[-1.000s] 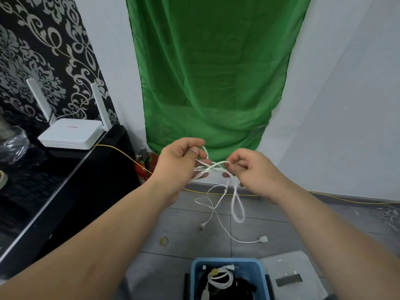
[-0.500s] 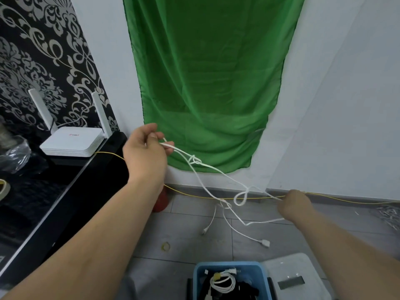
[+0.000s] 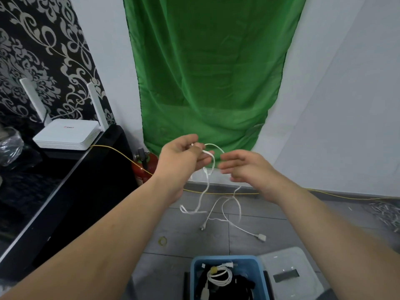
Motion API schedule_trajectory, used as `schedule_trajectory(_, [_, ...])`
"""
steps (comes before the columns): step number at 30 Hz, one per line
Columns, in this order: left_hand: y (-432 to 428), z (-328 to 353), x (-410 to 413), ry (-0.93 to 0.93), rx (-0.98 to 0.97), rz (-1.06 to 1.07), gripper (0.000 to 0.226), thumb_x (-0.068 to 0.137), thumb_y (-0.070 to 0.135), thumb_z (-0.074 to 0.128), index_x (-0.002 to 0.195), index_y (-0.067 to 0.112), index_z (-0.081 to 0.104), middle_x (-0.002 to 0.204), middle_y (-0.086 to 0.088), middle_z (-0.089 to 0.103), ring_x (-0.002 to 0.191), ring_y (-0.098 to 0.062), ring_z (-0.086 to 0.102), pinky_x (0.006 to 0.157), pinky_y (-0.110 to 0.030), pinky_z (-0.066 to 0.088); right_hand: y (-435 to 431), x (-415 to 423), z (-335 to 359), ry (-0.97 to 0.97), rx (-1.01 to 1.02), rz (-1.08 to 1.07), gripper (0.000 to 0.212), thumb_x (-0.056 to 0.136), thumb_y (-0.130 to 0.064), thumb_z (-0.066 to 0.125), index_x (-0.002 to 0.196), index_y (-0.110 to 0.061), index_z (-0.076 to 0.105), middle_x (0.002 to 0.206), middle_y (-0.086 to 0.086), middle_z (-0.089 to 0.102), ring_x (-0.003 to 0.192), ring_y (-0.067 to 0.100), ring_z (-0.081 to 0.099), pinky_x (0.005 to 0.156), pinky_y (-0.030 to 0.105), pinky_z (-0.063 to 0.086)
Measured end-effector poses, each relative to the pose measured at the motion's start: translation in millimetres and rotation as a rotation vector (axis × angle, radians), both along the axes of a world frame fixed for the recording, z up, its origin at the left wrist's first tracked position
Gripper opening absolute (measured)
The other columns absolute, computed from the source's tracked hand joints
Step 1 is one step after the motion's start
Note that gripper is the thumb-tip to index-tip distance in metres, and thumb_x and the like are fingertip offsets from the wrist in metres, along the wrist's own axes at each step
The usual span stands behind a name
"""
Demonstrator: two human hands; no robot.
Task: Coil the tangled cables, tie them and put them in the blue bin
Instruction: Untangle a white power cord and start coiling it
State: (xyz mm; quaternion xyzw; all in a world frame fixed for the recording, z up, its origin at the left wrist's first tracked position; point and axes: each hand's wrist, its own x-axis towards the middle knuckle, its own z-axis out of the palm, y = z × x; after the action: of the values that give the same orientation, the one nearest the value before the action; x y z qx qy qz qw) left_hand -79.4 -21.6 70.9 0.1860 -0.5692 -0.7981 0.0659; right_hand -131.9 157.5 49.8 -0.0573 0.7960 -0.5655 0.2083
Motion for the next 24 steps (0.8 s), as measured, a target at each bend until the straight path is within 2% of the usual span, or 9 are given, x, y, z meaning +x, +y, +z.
schedule_trajectory(3, [-0.9,-4.0,-1.2,-0.002,-0.018,-0.119,0.052,0.088,-0.013,0.065,0.137,0.004,0.056,0.116,-0.013,0.069,0.104,-0.025,0.074,0.095,-0.037,0.059,-21.6,12.5,7.9,0.078,-0.067,0.093,0.019,0.091,-0.004,0.071,0.101,-0.019,0.073,0.103,0.014,0.077,0.092,0.015,0.068,0.086,0.036,0.053])
schedule_trajectory(5, [-4.1,-9.8,0.4,0.018,-0.184,-0.143,0.052,0.086,-0.008,0.072,0.135,0.009,0.062,0.112,-0.006,0.073,0.103,-0.02,0.074,0.095,-0.035,0.059,-25.0,14.1,4.2,0.139,-0.056,0.069,0.003,0.095,-0.017,0.071,0.095,-0.019,0.072,0.084,0.01,0.076,0.079,0.018,0.066,0.079,0.038,0.051])
schedule_trajectory(7, [-8.8,-12.1,3.2,0.037,-0.57,-0.096,0.037,0.087,0.005,0.073,0.122,0.019,0.072,0.094,0.006,0.076,0.089,-0.016,0.074,0.083,-0.028,0.06,-24.1,12.4,0.3,0.223,0.046,0.077,0.015,0.101,-0.024,0.063,0.09,-0.024,0.074,0.065,0.002,0.065,0.065,0.021,0.063,0.068,0.035,0.051])
schedule_trajectory(10, [-13.2,-14.6,10.7,0.069,-1.333,-0.017,0.01,0.086,0.032,0.067,0.092,0.03,0.075,0.074,0.01,0.069,0.073,-0.016,0.065,0.065,-0.028,0.053,-23.9,14.4,3.5,0.299,0.112,0.091,0.031,0.103,-0.025,0.057,0.08,-0.033,0.075,0.055,-0.007,0.048,0.054,0.019,0.057,0.061,0.04,0.053])
schedule_trajectory(12, [-16.0,-15.8,10.5,0.045,-1.526,-0.002,0.016,0.089,0.04,0.061,0.084,0.027,0.069,0.08,0.006,0.063,0.075,-0.021,0.06,0.061,-0.031,0.047,-21.8,13.0,10.0,0.36,0.135,0.048,0.031,0.104,-0.024,0.054,0.08,-0.031,0.072,0.051,-0.008,0.046,0.055,0.019,0.049,0.058,0.033,0.042])
schedule_trajectory(15, [-27.7,-19.0,1.4,-0.051,-1.531,-0.043,0.041,0.099,0.049,0.054,0.067,0.022,0.056,0.087,-0.001,0.05,0.075,-0.025,0.054,0.063,-0.033,0.043,-4.2,4.0,12.3,0.421,0.13,-0.111,0.027,0.105,-0.021,0.049,0.086,-0.025,0.068,0.044,-0.016,0.044,0.046,0.009,0.039,0.05,0.025,0.033])
schedule_trajectory(17, [-30.5,-22.3,-1.2,-0.042,-1.594,-0.058,0.044,0.101,0.046,0.052,0.066,0.019,0.054,0.09,-0.003,0.049,0.081,-0.025,0.051,0.064,-0.035,0.043,6.8,0.5,10.0,0.44,0.191,-0.12,0.026,0.105,-0.019,0.048,0.09,-0.022,0.069,0.045,-0.018,0.046,0.043,0.004,0.037,0.047,0.019,0.03])
schedule_trajectory(21, [-33.6,-24.8,-4.0,-0.24,-1.572,-0.162,0.04,0.096,0.038,0.053,0.065,0.012,0.055,0.076,-0.004,0.053,0.076,-0.029,0.053,0.064,-0.033,0.043,30.0,-11.9,3.6,0.439,0.242,-0.363,0.026,0.104,-0.015,0.044,0.091,-0.02,0.066,0.078,-0.011,0.058,0.069,0.007,0.049,0.059,0.025,0.034])
schedule_trajectory(24, [-41.6,-22.2,-5.6,-0.263,-1.445,-0.189,0.039,0.097,0.037,0.056,0.066,0.012,0.059,0.067,-0.005,0.057,0.074,-0.034,0.058,0.063,-0.032,0.044,54.6,-20.3,0.1,0.379,0.246,-0.524,0.025,0.104,-0.016,0.044,0.091,-0.019,0.066,0.08,-0.005,0.057,0.071,0.014,0.05,0.057,0.024,0.037])
